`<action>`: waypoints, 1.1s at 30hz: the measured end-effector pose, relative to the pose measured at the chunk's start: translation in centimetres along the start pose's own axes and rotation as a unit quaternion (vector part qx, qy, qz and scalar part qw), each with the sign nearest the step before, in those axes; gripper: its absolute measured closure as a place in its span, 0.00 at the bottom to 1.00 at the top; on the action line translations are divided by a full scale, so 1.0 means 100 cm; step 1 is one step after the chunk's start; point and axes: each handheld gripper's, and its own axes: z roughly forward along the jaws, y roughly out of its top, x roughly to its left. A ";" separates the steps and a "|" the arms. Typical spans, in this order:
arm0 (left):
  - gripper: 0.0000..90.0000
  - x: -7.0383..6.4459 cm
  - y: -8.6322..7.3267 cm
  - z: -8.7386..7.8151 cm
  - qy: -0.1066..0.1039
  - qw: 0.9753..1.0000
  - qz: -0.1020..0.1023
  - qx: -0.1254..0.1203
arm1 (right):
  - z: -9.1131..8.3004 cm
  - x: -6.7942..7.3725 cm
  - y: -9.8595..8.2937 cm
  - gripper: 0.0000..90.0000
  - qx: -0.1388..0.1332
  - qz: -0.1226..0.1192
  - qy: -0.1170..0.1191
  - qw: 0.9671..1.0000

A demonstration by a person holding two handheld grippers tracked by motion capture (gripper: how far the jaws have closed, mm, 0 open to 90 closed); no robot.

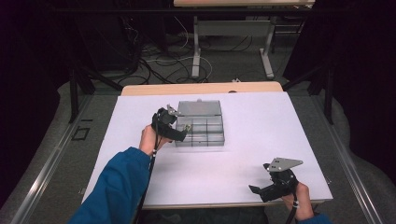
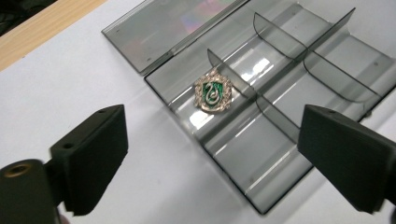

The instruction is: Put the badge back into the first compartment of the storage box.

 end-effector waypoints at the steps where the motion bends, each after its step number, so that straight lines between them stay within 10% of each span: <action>1: 0.07 0.000 -0.002 -0.004 -0.001 1.000 0.001 0.004 | 0.000 0.000 0.000 0.02 -0.002 0.001 -0.002 1.000; 33: 0.00 -0.003 -0.085 -0.094 0.003 1.000 0.010 -0.016 | 0.002 0.000 0.000 0.01 -0.004 -0.001 -0.001 1.000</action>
